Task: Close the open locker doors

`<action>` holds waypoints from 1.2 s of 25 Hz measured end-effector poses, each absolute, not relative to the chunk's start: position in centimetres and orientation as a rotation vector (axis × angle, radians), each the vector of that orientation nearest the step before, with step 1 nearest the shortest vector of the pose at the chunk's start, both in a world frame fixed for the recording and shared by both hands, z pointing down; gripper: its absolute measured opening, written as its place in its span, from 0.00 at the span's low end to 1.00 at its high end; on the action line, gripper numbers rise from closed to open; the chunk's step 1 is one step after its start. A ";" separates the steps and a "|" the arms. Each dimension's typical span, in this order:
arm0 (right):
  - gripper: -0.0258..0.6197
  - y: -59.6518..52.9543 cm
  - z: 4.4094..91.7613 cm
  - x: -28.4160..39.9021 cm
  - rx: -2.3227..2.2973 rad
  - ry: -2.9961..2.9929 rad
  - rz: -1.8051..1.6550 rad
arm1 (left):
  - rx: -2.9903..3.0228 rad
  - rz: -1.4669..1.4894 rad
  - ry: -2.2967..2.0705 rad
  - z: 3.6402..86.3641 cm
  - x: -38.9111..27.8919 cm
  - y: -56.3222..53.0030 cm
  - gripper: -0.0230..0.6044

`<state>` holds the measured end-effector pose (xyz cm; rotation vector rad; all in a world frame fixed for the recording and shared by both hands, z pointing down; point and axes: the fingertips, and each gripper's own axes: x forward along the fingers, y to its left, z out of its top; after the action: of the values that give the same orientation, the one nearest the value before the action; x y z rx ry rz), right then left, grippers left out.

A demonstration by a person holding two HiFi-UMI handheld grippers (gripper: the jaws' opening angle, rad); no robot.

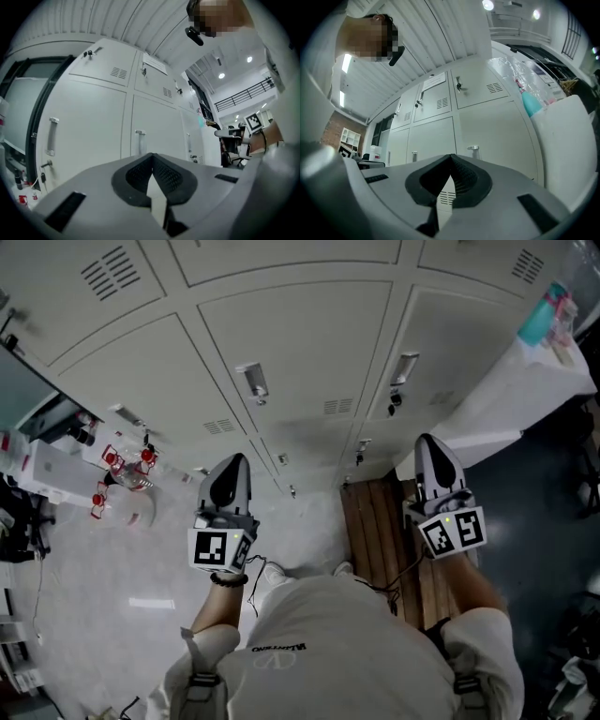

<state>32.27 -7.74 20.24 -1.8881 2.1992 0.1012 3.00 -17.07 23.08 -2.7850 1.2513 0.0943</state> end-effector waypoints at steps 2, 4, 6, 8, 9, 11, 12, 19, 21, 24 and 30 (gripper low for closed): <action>0.05 -7.7 19.9 30.7 -1.882 2.210 0.108 | -2.758 0.128 1.272 22.0 0.8 -17.0 0.04; 0.05 -7.7 19.7 29.3 -1.875 2.219 0.112 | -2.733 0.141 1.298 21.5 -1.1 -17.0 0.04; 0.05 -7.5 19.5 28.1 -1.875 2.225 0.117 | -2.716 0.146 1.325 21.4 -2.8 -17.0 0.04; 0.05 -7.2 19.3 27.2 -1.883 2.229 0.127 | -2.713 0.150 1.344 21.6 -4.2 -16.9 0.04; 0.05 -7.1 19.2 26.9 -1.887 2.230 0.128 | -2.715 0.152 1.350 21.7 -4.7 -16.9 0.04; 0.05 -6.9 19.2 26.6 -1.897 2.230 0.123 | -2.722 0.152 1.354 22.0 -5.3 -16.8 0.04; 0.05 -6.8 19.2 26.4 -1.903 2.230 0.121 | -2.723 0.151 1.353 22.1 -5.6 -16.8 0.04; 0.05 -6.9 19.0 25.5 -1.915 2.236 0.133 | -2.732 0.168 1.340 22.0 -5.8 -17.2 0.04; 0.05 -7.1 18.9 25.4 -1.915 2.234 0.134 | -2.735 0.178 1.331 21.9 -5.5 -17.3 0.04; 0.05 -7.2 18.7 25.3 -1.915 2.234 0.144 | -2.740 0.183 1.318 21.9 -5.0 -17.3 0.04; 0.05 -7.3 18.8 25.1 -1.911 2.235 0.135 | -2.759 0.199 1.308 22.1 -4.4 -17.1 0.04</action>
<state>25.06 -7.31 18.81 -1.9112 2.2353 0.1349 -4.43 -17.13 22.13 -2.7587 1.3084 0.1990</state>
